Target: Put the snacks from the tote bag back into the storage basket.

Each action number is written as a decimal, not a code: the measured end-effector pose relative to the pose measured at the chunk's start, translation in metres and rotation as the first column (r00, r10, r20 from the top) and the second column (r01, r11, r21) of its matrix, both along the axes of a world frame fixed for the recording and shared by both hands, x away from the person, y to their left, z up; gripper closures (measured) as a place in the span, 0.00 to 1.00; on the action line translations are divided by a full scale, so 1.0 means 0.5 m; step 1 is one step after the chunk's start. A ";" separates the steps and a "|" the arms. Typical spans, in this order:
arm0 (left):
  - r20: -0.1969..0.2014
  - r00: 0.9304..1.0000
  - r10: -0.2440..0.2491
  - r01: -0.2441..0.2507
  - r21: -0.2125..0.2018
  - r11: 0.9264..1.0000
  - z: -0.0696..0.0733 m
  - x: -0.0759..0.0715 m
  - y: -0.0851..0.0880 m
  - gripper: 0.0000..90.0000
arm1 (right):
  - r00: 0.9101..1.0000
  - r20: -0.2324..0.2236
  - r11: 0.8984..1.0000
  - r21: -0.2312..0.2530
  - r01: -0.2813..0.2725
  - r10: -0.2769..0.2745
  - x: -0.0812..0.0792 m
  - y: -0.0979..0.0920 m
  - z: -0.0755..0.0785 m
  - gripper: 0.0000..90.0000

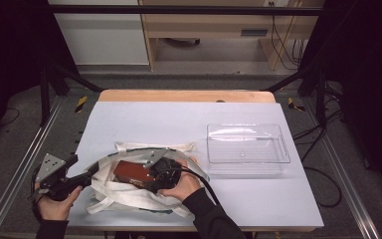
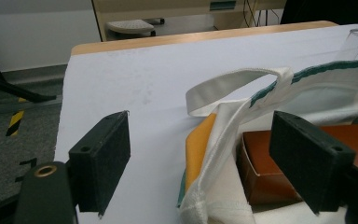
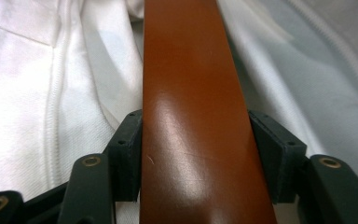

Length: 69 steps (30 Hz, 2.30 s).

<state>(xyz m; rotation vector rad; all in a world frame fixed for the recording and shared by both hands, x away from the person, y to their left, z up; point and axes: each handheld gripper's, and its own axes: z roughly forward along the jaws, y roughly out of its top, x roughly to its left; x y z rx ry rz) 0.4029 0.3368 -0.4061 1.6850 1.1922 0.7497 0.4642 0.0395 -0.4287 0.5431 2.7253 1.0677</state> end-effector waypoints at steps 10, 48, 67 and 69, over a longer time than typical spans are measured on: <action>0.007 1.000 0.005 -0.004 -0.012 1.000 0.001 -0.002 0.000 0.23 | 0.999 0.004 0.998 0.036 0.047 -0.047 -0.033 -0.039 0.064 0.48; 0.004 1.000 0.007 -0.007 -0.030 1.000 0.003 -0.001 0.001 0.23 | 0.998 -0.063 0.997 0.078 0.026 -0.021 -0.033 -0.054 0.033 0.48; 0.021 1.000 0.004 -0.003 -0.029 1.000 0.012 -0.006 -0.004 0.23 | 0.999 0.018 0.967 0.254 0.037 -0.043 -0.045 -0.165 0.129 0.48; 0.020 1.000 0.002 -0.002 -0.027 1.000 0.011 -0.006 -0.004 0.23 | 0.999 0.022 0.966 0.256 0.036 -0.044 -0.044 -0.170 0.132 0.48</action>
